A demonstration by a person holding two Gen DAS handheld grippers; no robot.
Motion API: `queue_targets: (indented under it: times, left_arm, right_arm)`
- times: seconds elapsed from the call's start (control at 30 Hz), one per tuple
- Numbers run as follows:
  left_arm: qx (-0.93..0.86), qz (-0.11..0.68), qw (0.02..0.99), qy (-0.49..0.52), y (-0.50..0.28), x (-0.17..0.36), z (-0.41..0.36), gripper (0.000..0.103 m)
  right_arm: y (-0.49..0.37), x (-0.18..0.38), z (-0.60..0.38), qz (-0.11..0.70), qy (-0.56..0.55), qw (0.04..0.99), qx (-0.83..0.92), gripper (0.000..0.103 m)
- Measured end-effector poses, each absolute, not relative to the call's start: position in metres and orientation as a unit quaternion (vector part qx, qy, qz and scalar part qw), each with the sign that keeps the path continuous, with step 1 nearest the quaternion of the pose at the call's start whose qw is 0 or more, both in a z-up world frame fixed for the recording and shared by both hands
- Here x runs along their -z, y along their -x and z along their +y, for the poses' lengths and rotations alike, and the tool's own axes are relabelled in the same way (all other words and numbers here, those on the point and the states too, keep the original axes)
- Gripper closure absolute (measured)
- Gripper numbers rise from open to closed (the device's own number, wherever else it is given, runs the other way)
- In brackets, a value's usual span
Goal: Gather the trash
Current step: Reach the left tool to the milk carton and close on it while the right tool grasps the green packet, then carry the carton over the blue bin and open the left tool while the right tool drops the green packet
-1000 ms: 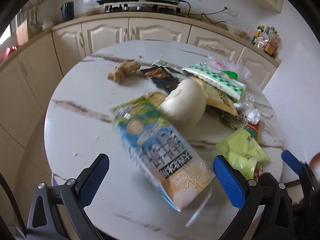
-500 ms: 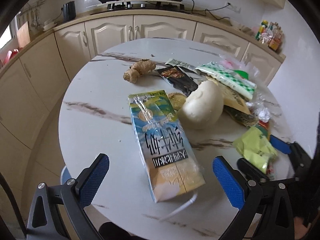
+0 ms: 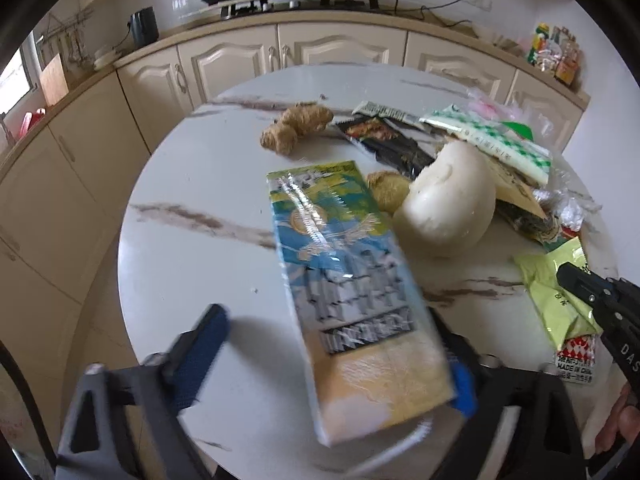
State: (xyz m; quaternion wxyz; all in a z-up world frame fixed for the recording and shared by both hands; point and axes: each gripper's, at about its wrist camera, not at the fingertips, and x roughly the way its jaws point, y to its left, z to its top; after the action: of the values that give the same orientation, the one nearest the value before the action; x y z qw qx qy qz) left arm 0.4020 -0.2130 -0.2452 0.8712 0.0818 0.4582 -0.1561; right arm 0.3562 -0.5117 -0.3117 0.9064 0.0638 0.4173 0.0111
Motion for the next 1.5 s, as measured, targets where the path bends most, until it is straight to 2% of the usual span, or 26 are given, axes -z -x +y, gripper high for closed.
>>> queue_targets:
  times: [0.03, 0.07, 0.1, 0.53, 0.7, 0.87, 1.07, 1.27, 1.5]
  left_arm:
    - [0.16, 0.453, 0.873, -0.081, -0.402, 0.244, -0.211, 0.037]
    - [0.165, 0.45, 0.874, -0.08, -0.401, 0.243, -0.21, 0.053]
    - [0.17, 0.448, 0.874, -0.078, -0.401, 0.242, -0.208, 0.058]
    - [0.228, 0.395, 0.89, -0.015, -0.379, 0.207, -0.145, 0.059]
    - [0.215, 0.373, 0.903, -0.001, -0.369, 0.188, -0.094, 0.059]
    - [0.161, 0.365, 0.917, 0.01, -0.372, 0.189, -0.016, 0.058]
    - [0.073, 0.414, 0.907, 0.016, -0.401, 0.246, 0.091, 0.058]
    - [0.024, 0.515, 0.856, 0.046, -0.441, 0.356, 0.17, 0.058]
    - [0.03, 0.604, 0.793, 0.072, -0.479, 0.477, 0.202, 0.058]
  right_arm:
    - [-0.354, 0.31, -0.511, 0.412, -0.065, 0.909, -0.011, 0.101]
    - [-0.353, 0.308, -0.511, 0.409, -0.067, 0.91, -0.01, 0.102]
    - [-0.351, 0.306, -0.511, 0.403, -0.068, 0.913, -0.009, 0.102]
    - [-0.338, 0.231, -0.468, 0.294, -0.044, 0.955, -0.009, 0.102]
    - [-0.35, 0.198, -0.419, 0.255, -0.029, 0.965, -0.05, 0.102]
    - [-0.376, 0.193, -0.336, 0.25, 0.007, 0.96, -0.125, 0.102]
    - [-0.428, 0.241, -0.213, 0.284, 0.058, 0.934, -0.207, 0.102]
    - [-0.499, 0.347, -0.123, 0.366, 0.091, 0.893, -0.247, 0.102]
    - [-0.563, 0.487, -0.062, 0.482, 0.098, 0.833, -0.254, 0.102]
